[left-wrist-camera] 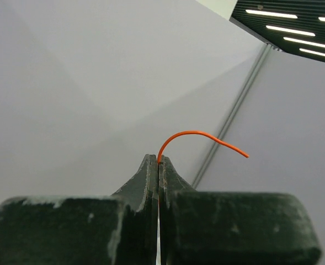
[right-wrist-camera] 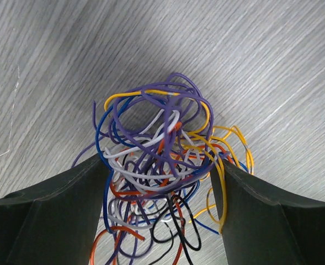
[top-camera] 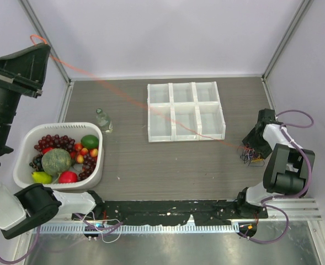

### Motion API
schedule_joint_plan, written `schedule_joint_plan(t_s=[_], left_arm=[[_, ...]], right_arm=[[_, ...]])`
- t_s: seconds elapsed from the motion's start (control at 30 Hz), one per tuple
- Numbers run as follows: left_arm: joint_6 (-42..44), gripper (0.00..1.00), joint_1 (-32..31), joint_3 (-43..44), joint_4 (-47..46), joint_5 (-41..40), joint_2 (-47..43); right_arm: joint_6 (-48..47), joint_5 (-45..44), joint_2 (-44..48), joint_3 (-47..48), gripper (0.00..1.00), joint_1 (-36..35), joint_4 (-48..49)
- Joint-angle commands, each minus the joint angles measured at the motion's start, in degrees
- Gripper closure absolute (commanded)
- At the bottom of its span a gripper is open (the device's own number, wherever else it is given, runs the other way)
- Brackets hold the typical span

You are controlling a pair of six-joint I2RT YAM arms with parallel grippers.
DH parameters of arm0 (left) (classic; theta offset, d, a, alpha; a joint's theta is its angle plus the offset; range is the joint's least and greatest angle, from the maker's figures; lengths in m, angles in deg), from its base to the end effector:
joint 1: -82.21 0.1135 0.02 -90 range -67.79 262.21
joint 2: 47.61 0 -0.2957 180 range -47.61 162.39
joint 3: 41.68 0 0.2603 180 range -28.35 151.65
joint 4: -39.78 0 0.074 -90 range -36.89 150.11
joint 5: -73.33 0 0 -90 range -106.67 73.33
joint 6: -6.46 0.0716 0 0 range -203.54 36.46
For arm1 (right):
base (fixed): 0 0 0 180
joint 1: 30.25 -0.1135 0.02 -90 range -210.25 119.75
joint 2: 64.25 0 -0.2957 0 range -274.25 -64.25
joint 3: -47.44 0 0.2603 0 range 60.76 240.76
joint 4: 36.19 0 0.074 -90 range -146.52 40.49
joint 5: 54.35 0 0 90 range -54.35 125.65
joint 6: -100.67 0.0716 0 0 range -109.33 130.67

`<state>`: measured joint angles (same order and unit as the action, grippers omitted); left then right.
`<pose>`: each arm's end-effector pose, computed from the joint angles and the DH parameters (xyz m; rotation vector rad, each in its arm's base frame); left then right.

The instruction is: Untangle the cables

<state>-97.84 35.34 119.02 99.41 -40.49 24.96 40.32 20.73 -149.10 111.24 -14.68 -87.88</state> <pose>0.0638 -0.0259 0.7223 -0.0648 1.1462 -0.7289 0.2637 -0.0926 0.1778 1.1260 2.5593 -0.3113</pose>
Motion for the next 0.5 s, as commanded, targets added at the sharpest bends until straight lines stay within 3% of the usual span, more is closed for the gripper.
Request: schedule_joint_plan(t_s=[0.0, 0.27, 0.37, 0.47], left_arm=[[6.74, 1.0, -0.06, 1.77, -0.52, -5.36, -1.73], [8.06, 1.0, -1.99, -2.63, 0.97, -7.73, -3.76], [13.75, 1.0, -2.26, 3.27, 1.6, -12.56, -3.14], [19.74, 1.0, -5.58, 0.03, -2.0, -19.4, -6.38]], right_arm=[[-2.31, 0.5, -1.97, 3.04, 0.22, 0.77, 1.72], [-4.16, 1.04, -1.54, 4.1, 0.24, 1.3, 1.72], [-4.77, 0.42, -3.11, 4.36, 0.24, 1.3, 2.16], [-5.12, -1.94, -3.73, 4.8, 0.24, 1.39, 3.04]])
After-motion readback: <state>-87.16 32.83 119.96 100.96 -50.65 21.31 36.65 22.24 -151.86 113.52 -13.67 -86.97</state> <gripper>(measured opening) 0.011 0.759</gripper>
